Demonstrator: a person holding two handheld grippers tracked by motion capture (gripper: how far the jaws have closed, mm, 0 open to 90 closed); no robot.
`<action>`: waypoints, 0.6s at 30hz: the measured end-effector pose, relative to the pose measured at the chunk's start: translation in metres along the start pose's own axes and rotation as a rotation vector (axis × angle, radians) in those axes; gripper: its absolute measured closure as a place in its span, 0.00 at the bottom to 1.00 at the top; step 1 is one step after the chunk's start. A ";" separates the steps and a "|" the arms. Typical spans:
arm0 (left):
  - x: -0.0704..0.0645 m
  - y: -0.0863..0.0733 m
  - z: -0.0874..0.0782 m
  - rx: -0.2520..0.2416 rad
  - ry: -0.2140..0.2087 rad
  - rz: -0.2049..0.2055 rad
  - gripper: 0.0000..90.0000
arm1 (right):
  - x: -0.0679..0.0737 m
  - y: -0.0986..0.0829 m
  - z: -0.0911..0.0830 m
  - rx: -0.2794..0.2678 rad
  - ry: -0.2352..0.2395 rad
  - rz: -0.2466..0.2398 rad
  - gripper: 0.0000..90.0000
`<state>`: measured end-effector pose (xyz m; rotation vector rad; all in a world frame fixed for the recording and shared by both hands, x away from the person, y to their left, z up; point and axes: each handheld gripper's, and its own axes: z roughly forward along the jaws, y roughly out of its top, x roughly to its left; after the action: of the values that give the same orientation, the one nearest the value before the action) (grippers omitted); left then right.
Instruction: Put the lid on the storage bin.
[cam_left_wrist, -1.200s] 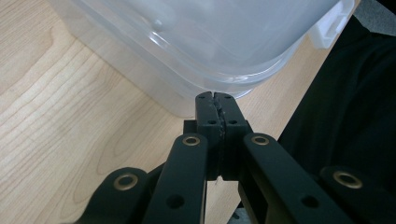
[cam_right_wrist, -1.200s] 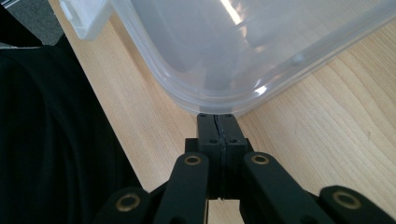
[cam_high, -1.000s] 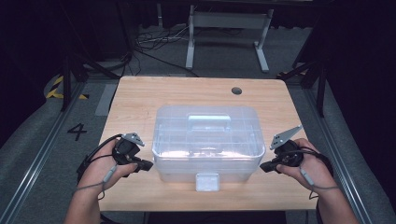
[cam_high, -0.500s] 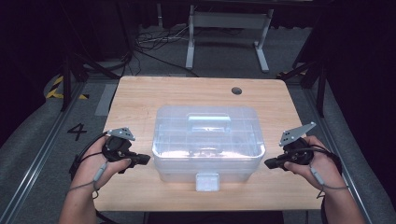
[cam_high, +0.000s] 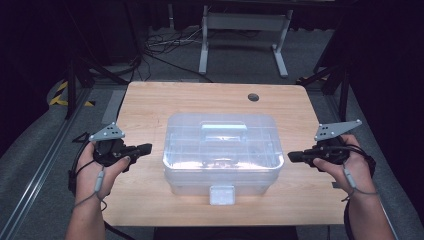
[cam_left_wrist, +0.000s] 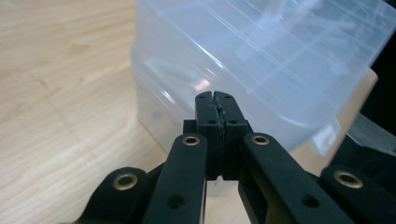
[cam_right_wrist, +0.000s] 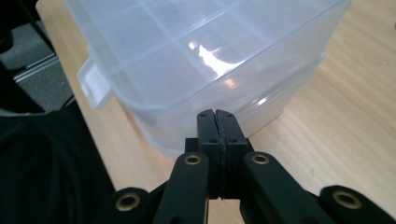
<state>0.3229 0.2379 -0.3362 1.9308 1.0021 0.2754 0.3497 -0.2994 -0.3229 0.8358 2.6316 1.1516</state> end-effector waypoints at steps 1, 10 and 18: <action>0.001 0.000 0.001 -0.007 0.015 -0.002 1.00 | 0.000 0.000 0.000 0.000 0.000 0.000 1.00; 0.021 -0.004 0.019 -0.119 0.129 -0.033 0.99 | -0.027 -0.003 0.002 -0.151 -0.109 0.067 1.00; 0.041 -0.015 0.040 -0.139 0.190 -0.054 0.99 | -0.054 -0.017 0.010 -0.238 -0.207 0.128 0.97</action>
<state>0.3630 0.2468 -0.3788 1.7736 1.1268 0.4926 0.3912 -0.3321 -0.3461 1.0249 2.2520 1.2999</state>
